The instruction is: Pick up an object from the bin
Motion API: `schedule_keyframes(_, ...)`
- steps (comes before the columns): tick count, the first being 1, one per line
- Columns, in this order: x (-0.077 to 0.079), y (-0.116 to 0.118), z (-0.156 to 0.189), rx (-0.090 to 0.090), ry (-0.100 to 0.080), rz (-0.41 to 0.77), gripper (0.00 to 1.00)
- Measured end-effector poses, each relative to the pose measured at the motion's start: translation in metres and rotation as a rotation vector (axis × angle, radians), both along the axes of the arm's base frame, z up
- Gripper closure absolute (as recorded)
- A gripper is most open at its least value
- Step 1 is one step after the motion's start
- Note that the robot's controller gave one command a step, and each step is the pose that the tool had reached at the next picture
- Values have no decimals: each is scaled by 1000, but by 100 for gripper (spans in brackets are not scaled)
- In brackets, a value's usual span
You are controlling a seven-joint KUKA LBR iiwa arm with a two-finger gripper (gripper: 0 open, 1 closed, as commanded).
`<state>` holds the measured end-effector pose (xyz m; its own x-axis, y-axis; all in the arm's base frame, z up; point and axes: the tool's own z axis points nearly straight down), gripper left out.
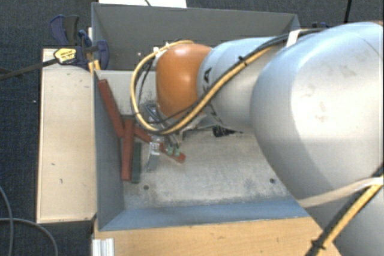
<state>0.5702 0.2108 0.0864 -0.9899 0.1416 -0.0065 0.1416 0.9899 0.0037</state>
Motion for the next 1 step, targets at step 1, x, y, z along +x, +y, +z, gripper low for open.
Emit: schedule_keyframes(1, 15, -33, -16, -2, 5, -87, 100)
